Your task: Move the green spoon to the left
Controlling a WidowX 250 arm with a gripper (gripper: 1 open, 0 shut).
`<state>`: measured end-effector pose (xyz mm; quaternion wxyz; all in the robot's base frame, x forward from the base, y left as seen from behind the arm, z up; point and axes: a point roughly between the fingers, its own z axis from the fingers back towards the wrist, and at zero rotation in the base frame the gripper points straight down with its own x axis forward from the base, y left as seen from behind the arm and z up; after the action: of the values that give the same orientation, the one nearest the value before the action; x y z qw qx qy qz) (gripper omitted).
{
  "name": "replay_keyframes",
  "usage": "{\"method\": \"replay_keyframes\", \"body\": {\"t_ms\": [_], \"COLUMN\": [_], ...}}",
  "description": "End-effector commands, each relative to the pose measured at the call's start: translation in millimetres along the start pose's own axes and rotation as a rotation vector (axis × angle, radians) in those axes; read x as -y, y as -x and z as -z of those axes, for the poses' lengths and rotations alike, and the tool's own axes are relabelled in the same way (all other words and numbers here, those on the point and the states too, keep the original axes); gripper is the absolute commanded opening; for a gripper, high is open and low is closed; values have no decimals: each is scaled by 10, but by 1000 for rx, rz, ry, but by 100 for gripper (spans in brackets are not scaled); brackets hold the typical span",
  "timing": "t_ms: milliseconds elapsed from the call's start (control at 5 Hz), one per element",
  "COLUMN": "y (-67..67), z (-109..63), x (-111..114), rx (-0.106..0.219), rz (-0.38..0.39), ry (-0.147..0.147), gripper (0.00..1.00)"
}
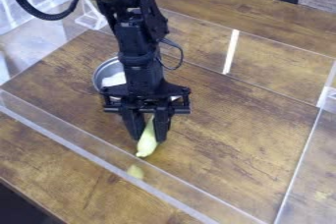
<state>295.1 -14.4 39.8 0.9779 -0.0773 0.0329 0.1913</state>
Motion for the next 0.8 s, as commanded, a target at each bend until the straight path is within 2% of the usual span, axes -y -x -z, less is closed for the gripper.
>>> {"method": "replay_keyframes", "body": {"t_ms": [0, 400, 600], "y": [-164, -258, -264], "z": [-420, -651, -683], "x": [25, -13, -106], "rx": [105, 116, 127], "rz": [56, 166, 155], "ry": [56, 114, 136], "gripper": [0, 0, 0]}}
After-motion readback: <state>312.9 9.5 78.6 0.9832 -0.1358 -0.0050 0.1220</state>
